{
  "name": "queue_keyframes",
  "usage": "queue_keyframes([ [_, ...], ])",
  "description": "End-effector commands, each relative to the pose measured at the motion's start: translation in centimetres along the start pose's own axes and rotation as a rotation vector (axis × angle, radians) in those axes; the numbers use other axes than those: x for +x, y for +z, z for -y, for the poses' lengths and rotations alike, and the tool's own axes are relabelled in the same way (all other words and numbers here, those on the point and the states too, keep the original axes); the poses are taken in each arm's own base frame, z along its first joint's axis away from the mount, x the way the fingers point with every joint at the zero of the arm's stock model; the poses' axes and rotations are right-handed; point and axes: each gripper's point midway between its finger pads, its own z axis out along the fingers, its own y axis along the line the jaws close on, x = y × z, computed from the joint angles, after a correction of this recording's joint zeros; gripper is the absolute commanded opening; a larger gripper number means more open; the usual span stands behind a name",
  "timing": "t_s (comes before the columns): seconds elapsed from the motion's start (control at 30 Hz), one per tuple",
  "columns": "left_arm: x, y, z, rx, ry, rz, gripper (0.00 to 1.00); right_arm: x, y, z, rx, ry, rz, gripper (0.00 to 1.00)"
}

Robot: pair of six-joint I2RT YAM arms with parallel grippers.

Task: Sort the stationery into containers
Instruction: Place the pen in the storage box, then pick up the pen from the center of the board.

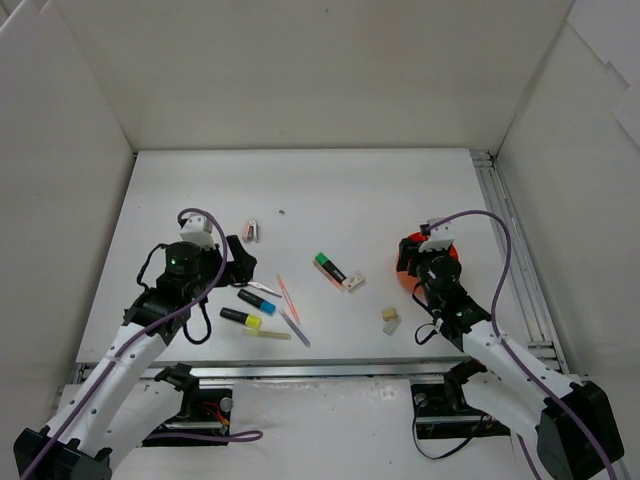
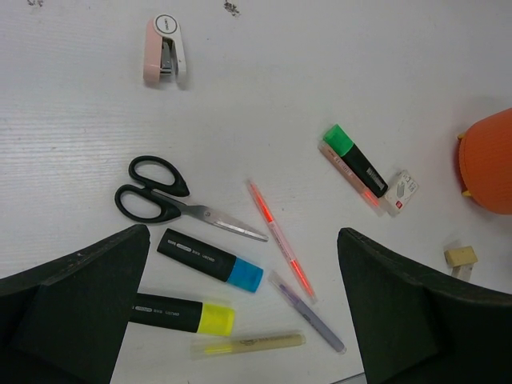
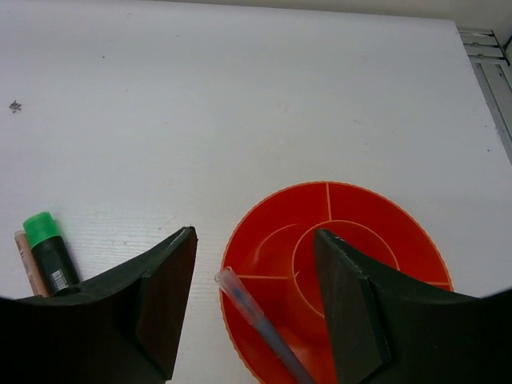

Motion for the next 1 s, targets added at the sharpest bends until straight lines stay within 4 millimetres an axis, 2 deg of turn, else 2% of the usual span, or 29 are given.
queue_keyframes([
  [0.0,-1.9,-0.4,0.5,0.012,0.003,0.057,1.0,-4.3,-0.1,-2.1,-0.096,-0.001,0.104,0.58],
  [0.03,-1.9,-0.4,0.7,0.019,0.001,0.052,0.99,-3.7,-0.3,-2.4,-0.109,-0.053,0.06,0.62],
  [0.07,-1.8,-0.4,0.7,0.021,-0.002,0.046,0.99,-3.7,-0.5,-3.6,-0.146,-0.091,0.037,0.71],
  [0.1,-1.5,-0.4,0.7,0.022,-0.011,0.035,0.99,-5.7,-0.5,-4.6,-0.176,-0.109,0.049,0.75],
  [0.13,-1.3,-0.4,0.7,0.018,-0.015,0.028,0.99,-3.9,-0.3,-5.2,-0.196,-0.16,-0.038,0.8],
  [0.17,-0.9,-0.4,0.5,0.011,-0.018,0.013,1.0,-5.4,-0.4,-6.9,-0.244,-0.173,-0.031,0.86],
  [0.2,-0.7,-0.5,0.4,0.007,-0.028,0.005,1.0,-5.2,-0.4,-8.2,-0.296,-0.194,-0.051,0.88],
  [0.23,-0.6,-0.4,0.0,-0.011,-0.039,0.0,1.0,-3.5,-0.1,-9.3,-0.328,-0.229,-0.119,0.92],
  [0.27,-0.1,-0.6,-0.3,-0.023,-0.045,-0.018,0.99,-4.3,-0.1,-11.1,-0.381,-0.237,-0.122,0.98],
  [0.3,0.1,-0.7,-0.4,-0.031,-0.049,-0.026,0.99,-4.0,-0.2,-12.6,-0.439,-0.248,-0.151,0.98],
  [0.33,0.3,-0.7,-0.5,-0.038,-0.058,-0.034,1.0,-1.7,0.2,-13.4,-0.46,-0.278,-0.248,0.98],
  [0.37,0.6,-1.0,-0.7,-0.046,-0.063,-0.046,1.0,-2.6,0.4,-15.3,-0.494,-0.282,-0.253,0.98],
  [0.4,0.8,-1.1,-0.7,-0.047,-0.063,-0.052,1.0,-2.2,0.7,-15.8,-0.491,-0.289,-0.283,0.98],
  [0.43,0.9,-1.2,-1.1,-0.063,-0.072,-0.051,0.99,0.0,1.1,-16.5,-0.494,-0.314,-0.36,0.98],
  [0.47,1.0,-1.5,-1.2,-0.063,-0.075,-0.051,0.99,-0.2,1.1,-17.8,-0.514,-0.321,-0.361,0.98],
  [0.5,1.1,-1.6,-1.3,-0.066,-0.076,-0.05,0.99,1.3,1.3,-18.7,-0.528,-0.333,-0.399,0.98],
  [0.53,1.1,-1.9,-1.4,-0.071,-0.08,-0.04,1.0,1.6,1.0,-19.6,-0.55,-0.327,-0.407,0.98],
  [0.63,1.4,-2.2,-1.8,-0.084,-0.083,-0.04,0.99,3.9,0.2,-21.7,-0.626,-0.328,-0.467,0.98],
  [0.7,1.4,-2.3,-1.7,-0.078,-0.083,-0.032,0.99,4.8,-0.4,-22.8,-0.66,-0.316,-0.494,0.98],
  [0.73,1.5,-2.3,-1.5,-0.065,-0.084,-0.034,1.0,6.0,-0.6,-23.1,-0.669,-0.326,-0.526,0.98],
  [0.9,1.4,-1.9,-1.4,-0.06,-0.067,-0.046,0.99,8.6,-0.7,-22.9,-0.635,-0.327,-0.617,0.98],
  [0.97,1.4,-1.7,-1.3,-0.056,-0.06,-0.049,1.0,9.0,-0.4,-22.6,-0.611,-0.344,-0.625,0.98],
])
